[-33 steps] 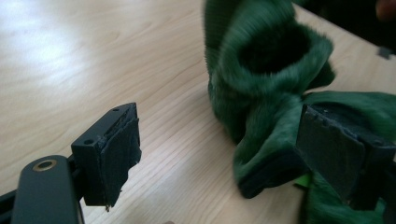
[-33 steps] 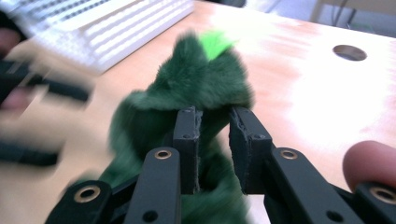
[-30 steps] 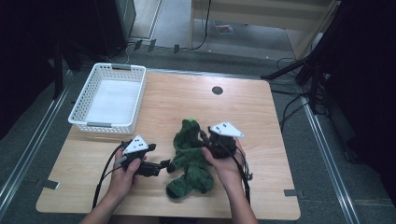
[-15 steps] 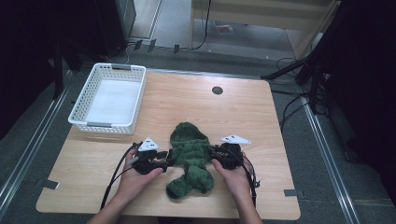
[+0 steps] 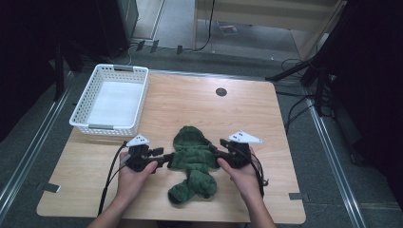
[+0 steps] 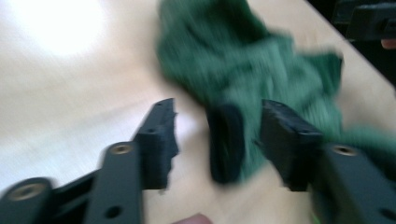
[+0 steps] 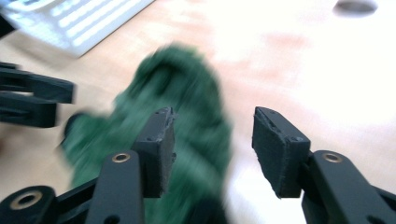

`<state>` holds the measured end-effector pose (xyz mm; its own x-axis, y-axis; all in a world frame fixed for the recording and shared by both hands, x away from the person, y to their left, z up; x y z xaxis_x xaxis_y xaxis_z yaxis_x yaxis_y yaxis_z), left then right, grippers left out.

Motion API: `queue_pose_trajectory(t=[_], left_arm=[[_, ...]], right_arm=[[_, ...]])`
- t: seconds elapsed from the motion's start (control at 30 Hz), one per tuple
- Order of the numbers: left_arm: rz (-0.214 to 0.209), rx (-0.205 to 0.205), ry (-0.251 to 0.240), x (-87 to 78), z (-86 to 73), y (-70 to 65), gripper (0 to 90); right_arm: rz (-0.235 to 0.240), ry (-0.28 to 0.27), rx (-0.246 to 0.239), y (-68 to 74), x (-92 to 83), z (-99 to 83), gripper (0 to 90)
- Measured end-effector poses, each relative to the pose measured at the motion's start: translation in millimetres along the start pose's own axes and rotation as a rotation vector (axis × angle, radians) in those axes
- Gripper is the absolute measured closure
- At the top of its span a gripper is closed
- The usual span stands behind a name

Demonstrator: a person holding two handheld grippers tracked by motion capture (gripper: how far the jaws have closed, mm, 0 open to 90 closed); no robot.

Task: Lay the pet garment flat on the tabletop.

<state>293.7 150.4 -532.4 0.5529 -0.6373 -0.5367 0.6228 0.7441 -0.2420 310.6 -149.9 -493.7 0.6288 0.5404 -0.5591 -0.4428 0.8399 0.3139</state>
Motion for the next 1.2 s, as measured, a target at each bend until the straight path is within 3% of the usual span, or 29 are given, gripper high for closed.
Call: queue_pose_trajectory(t=[0.03, 0.07, 0.13, 0.17, 0.2, 0.27, 0.33, 0.4, 0.43, 0.47, 0.5, 0.53, 0.57, 0.63, 0.73, 0.77, 0.8, 0.83, 0.9, 0.93, 0.97, 1.03, 1.07, 1.13, 1.17, 1.2], left_arm=[[0.000, 0.000, 0.000, 0.0, 0.0, 0.0, 39.9], [0.027, -0.013, 0.012, 4.4, 7.4, 1.7, 39.9], [0.056, -0.031, 0.072, 19.5, 19.5, 6.0, 36.7], [0.120, -0.017, 0.135, 35.2, 26.6, 8.1, 33.5], [0.120, -0.017, 0.135, 35.2, 26.6, 8.1, 34.7], [0.154, -0.006, 0.173, 46.6, 30.0, 9.8, 35.8], [0.176, 0.000, 0.195, 54.7, 31.0, 10.7, 41.5], [0.188, 0.022, 0.206, 60.8, 31.0, 10.1, 53.0], [0.165, 0.037, 0.212, 63.0, 31.7, 10.5, 61.6], [0.128, 0.049, 0.213, 65.6, 33.1, 11.1, 81.1], [0.108, 0.066, 0.216, 67.2, 35.0, 11.1, 81.1], [0.105, 0.089, 0.210, 68.6, 37.7, 11.4, 89.2], [0.106, 0.102, 0.209, 70.1, 41.2, 12.1, 90.0], [0.139, 0.113, 0.196, 74.3, 51.7, 14.4, 90.0], [0.153, 0.107, 0.208, 78.3, 54.5, 17.5, 88.4], [0.160, 0.100, 0.212, 79.5, 54.9, 20.0, 80.9], [0.144, 0.077, 0.206, 79.1, 55.2, 23.6, 59.2], [0.106, 0.051, 0.194, 77.0, 55.3, 27.5, 59.2], [0.065, 0.047, 0.154, 68.4, 56.9, 31.8, 52.1], [0.068, 0.041, 0.124, 64.7, 58.5, 32.6, 49.1], [0.068, 0.024, 0.097, 61.5, 60.6, 34.0, 49.1], [0.067, -0.034, 0.050, 59.2, 64.7, 36.3, 49.2], [0.044, -0.082, 0.049, 62.2, 67.2, 37.2, 49.4], [0.041, -0.087, 0.070, 65.7, 67.8, 36.4, 48.8], [0.045, -0.078, 0.106, 69.6, 67.5, 35.4, 47.8], [0.057, -0.069, 0.148, 74.1, 65.7, 34.2, 47.8]], right_arm=[[0.000, 0.000, 0.000, 0.0, 0.0, 0.0, 49.1], [-0.031, -0.005, -0.030, 0.9, 6.3, 7.7, 49.0], [-0.072, 0.012, -0.086, 1.9, 23.6, 18.5, 45.8], [-0.081, 0.081, -0.083, 1.6, 45.3, 23.1, 39.3], [-0.081, 0.081, -0.083, 1.6, 45.3, 23.1, 39.3], [-0.073, 0.160, -0.100, 2.1, 64.9, 20.4, 39.3], [-0.108, 0.205, -0.147, 4.1, 77.3, 14.5, 50.3], [-0.146, 0.220, -0.162, 1.6, 81.4, 11.9, 72.4], [-0.154, 0.191, -0.134, -2.7, 78.9, 13.2, 78.6], [-0.141, 0.123, -0.033, -15.5, 70.7, 18.4, 86.6], [-0.141, 0.123, -0.033, -15.5, 70.7, 18.4, 86.6], [-0.162, 0.077, 0.018, -26.2, 62.6, 21.2, 88.8], [-0.181, 0.067, 0.017, -29.8, 60.5, 20.8, 88.7], [-0.186, 0.084, 0.005, -34.4, 59.1, 17.3, 87.9], [-0.224, 0.094, -0.048, -36.2, 58.2, 11.8, 85.8], [-0.256, 0.107, -0.059, -37.7, 57.3, 9.4, 78.4], [-0.236, 0.131, 0.008, -45.5, 52.8, 8.7, 59.5], [-0.236, 0.131, 0.008, -45.5, 52.8, 8.7, 59.5], [-0.223, 0.125, 0.083, -51.9, 43.6, 13.1, 54.0], [-0.189, 0.078, 0.106, -52.5, 35.5, 20.4, 55.3], [-0.189, 0.078, 0.106, -52.5, 35.5, 20.4, 55.3], [-0.136, 0.053, 0.109, -47.7, 36.3, 28.6, 56.4], [-0.086, 0.043, 0.100, -37.6, 44.4, 35.9, 54.7], [-0.080, 0.047, 0.097, -32.0, 50.8, 38.5, 53.0], [-0.093, 0.076, 0.096, -23.7, 66.3, 40.0, 50.2], [-0.093, 0.076, 0.096, -23.7, 66.3, 40.0, 50.2]])
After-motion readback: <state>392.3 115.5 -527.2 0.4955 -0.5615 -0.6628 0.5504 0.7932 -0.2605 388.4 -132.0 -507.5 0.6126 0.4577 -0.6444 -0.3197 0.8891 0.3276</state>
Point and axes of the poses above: each handheld gripper's, and its own axes: x roughly forward along the jaws, z roughly out of its top, y roughly to its left, the point moved 1 cm from there along x, roughly forward along the jaws, and after that the axes turned 12 degrees about x, right-handed, at the moved point
